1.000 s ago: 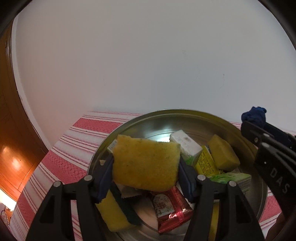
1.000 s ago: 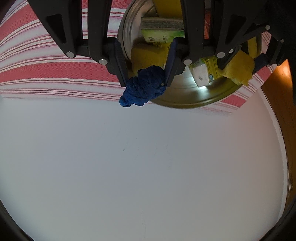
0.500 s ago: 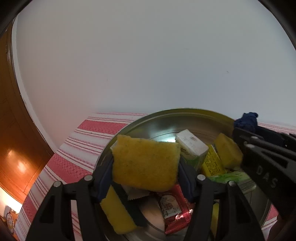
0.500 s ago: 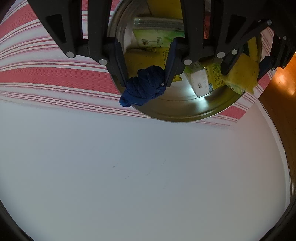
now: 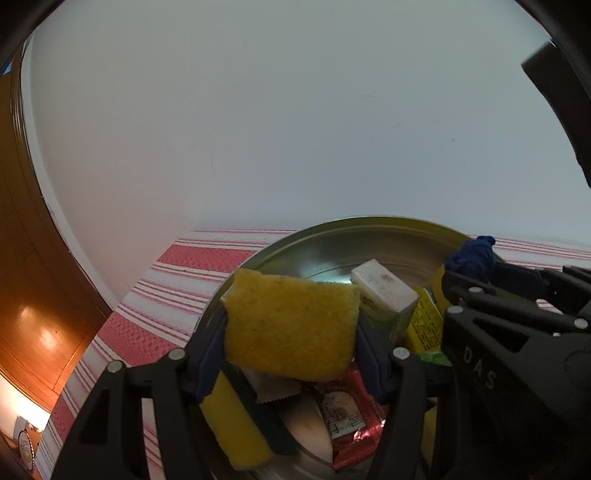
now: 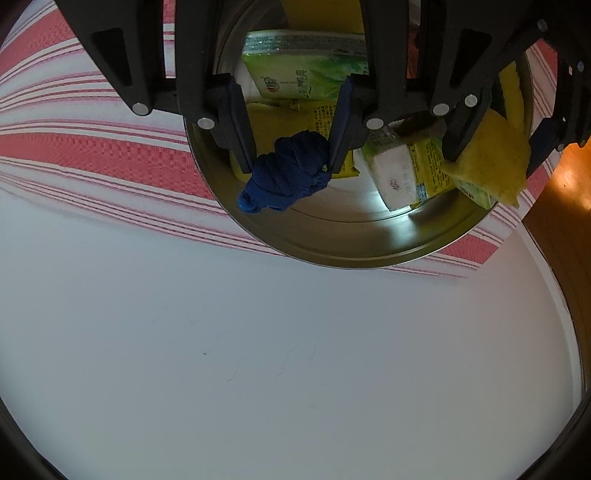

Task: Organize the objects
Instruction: 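Carry the yellow sponge and blue toy over the tin with both tools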

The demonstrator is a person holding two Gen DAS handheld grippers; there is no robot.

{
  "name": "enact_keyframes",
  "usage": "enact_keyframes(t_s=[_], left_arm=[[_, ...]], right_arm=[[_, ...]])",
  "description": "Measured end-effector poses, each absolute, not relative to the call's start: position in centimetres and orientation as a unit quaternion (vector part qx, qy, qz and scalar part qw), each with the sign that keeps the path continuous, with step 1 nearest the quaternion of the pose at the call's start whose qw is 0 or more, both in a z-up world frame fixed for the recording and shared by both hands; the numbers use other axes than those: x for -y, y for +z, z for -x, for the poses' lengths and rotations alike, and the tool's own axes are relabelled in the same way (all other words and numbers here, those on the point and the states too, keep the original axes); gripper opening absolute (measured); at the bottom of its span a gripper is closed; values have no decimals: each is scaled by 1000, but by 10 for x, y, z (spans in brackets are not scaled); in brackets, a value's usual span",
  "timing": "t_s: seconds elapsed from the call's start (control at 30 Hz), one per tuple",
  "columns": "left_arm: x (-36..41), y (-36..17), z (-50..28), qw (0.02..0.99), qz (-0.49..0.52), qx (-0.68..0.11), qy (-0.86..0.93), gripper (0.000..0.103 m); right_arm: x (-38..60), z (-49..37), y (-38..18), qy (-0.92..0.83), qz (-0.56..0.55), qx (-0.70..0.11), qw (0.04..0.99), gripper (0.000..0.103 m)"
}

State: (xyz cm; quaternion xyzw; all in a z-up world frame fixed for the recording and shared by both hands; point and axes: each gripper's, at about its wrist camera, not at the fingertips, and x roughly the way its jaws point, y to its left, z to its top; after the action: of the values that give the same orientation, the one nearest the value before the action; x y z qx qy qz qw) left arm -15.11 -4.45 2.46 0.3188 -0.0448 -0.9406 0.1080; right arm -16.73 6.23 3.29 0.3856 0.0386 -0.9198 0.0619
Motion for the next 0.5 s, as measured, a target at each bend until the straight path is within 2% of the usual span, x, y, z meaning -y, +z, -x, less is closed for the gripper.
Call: enact_keyframes(t_s=[0.2,0.5], left_arm=[[49,25,153,111,-321,42,-939,62],[69,23,158,126,-327,21,-936,62]], right_arm=[[-69,166,38,-920,-386,-3,71,43],[-81,162,34,-922,-383,-7,52,43]])
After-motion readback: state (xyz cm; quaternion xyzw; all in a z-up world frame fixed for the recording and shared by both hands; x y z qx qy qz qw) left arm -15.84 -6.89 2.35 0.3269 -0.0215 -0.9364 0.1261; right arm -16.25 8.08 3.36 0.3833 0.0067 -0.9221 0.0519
